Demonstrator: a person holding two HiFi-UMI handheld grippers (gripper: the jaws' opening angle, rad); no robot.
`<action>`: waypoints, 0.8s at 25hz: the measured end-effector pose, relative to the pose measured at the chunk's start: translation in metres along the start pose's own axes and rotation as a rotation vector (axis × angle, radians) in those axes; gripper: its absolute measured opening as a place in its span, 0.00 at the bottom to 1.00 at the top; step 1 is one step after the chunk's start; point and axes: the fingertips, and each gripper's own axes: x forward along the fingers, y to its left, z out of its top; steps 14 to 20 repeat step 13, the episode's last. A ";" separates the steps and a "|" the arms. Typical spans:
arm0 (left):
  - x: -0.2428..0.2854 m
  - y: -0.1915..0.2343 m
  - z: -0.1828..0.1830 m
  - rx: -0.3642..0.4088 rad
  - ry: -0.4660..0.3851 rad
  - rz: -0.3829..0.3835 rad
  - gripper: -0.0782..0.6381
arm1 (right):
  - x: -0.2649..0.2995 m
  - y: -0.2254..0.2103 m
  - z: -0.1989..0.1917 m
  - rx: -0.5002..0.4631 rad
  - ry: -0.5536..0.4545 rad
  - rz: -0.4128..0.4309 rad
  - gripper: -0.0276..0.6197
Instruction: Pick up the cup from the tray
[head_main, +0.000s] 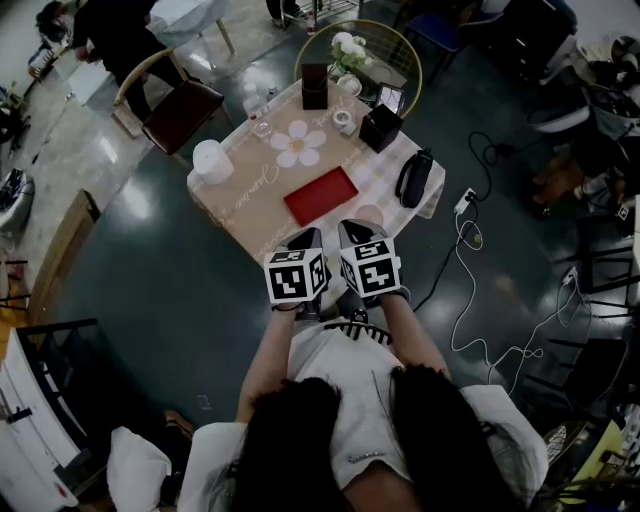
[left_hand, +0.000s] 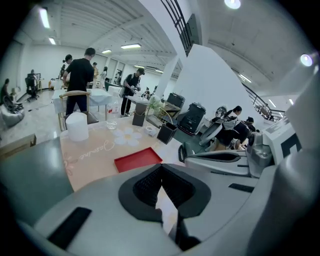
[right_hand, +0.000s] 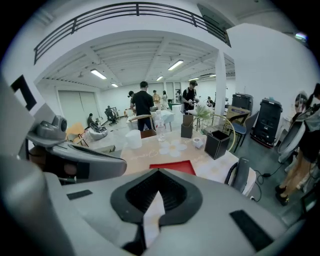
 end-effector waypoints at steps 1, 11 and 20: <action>0.000 0.000 -0.001 0.000 -0.002 -0.001 0.12 | -0.001 0.000 0.000 -0.009 0.000 -0.006 0.05; -0.002 -0.003 -0.005 0.013 -0.003 -0.014 0.12 | -0.010 -0.001 0.004 -0.058 -0.013 -0.043 0.05; -0.003 -0.004 -0.006 0.016 -0.002 -0.016 0.12 | -0.011 -0.001 0.003 -0.055 -0.013 -0.045 0.05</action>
